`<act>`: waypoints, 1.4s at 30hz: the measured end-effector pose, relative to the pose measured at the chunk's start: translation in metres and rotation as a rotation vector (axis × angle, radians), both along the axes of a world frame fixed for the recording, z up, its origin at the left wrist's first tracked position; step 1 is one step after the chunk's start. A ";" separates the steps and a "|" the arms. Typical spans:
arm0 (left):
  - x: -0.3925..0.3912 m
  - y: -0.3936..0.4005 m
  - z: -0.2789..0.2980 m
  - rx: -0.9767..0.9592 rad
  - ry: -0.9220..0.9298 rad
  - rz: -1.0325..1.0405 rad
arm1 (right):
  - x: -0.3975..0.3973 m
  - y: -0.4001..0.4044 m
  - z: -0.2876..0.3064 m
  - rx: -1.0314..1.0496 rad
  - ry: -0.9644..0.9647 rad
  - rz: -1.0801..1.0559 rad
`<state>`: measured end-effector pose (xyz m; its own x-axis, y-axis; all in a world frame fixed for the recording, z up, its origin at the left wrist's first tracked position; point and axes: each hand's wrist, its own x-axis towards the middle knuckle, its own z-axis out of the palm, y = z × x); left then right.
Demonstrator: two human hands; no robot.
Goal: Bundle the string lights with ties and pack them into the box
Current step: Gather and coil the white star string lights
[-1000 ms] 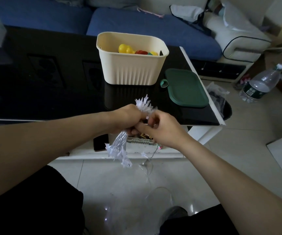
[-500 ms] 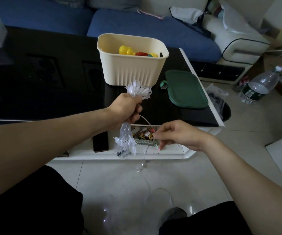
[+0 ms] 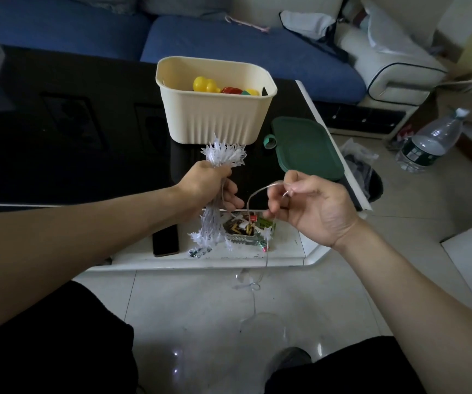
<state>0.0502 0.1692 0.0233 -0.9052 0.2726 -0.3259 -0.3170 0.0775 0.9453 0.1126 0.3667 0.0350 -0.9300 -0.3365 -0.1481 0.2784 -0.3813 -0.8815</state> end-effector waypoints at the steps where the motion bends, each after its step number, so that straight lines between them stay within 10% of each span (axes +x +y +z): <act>1: 0.000 -0.001 0.000 -0.011 0.007 -0.002 | 0.001 -0.001 0.002 -0.002 0.004 -0.010; 42: 0.011 0.014 -0.009 0.093 0.009 -0.092 | 0.001 -0.030 -0.008 0.421 -0.004 -0.077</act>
<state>0.0609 0.1827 0.0141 -0.8778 0.3834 -0.2872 -0.3038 0.0179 0.9526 0.1136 0.3362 0.0269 -0.9492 -0.1751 -0.2615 0.2670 -0.0086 -0.9636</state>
